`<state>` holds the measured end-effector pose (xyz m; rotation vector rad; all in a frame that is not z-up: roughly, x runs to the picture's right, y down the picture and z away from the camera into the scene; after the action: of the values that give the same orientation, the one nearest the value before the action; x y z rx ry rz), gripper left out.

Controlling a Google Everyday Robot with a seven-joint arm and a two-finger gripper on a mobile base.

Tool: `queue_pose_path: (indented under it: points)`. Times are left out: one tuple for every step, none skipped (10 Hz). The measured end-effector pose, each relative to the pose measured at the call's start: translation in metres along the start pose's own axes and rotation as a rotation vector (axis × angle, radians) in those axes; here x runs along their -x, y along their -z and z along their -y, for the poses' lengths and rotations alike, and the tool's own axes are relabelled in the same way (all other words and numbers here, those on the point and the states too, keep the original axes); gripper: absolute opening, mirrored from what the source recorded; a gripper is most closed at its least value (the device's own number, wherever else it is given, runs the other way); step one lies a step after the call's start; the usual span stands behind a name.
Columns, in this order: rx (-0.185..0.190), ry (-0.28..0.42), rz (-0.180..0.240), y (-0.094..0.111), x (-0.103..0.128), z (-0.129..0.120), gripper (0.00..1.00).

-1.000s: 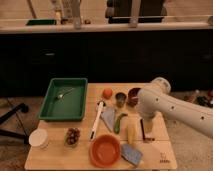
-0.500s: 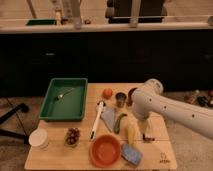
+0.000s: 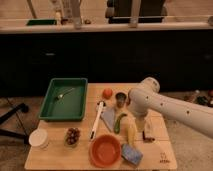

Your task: Wipe tray with eraser

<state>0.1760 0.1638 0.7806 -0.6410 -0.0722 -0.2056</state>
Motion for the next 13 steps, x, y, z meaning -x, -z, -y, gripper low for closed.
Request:
queue_pose_path:
  points:
    - [0.018,-0.075,0.001,-0.003,-0.018,-0.001,0.80]
    - [0.033,-0.162,-0.007,-0.007,-0.039,-0.004,0.80]
    - [0.043,-0.257,-0.010,-0.011,-0.056,-0.008,0.80]
    - [0.056,-0.433,-0.014,-0.017,-0.078,-0.015,0.80]
    - [0.060,-0.512,-0.020,-0.020,-0.085,-0.020,0.80]
    - [0.061,-0.619,-0.029,-0.024,-0.091,-0.025,0.80]
    - [0.057,-0.770,-0.043,-0.030,-0.093,-0.031,0.80]
    - [0.054,-0.842,-0.053,-0.033,-0.093,-0.034,0.80]
    - [0.073,-0.996,-0.084,-0.049,-0.093,-0.046,0.80]
    - [0.090,-1.015,-0.089,-0.054,-0.091,-0.049,0.80]
    - [0.100,-1.026,-0.089,-0.057,-0.088,-0.050,0.80]
    - [0.113,-1.041,-0.089,-0.059,-0.087,-0.052,0.80]
    - [0.125,-1.055,-0.085,-0.062,-0.085,-0.054,0.80]
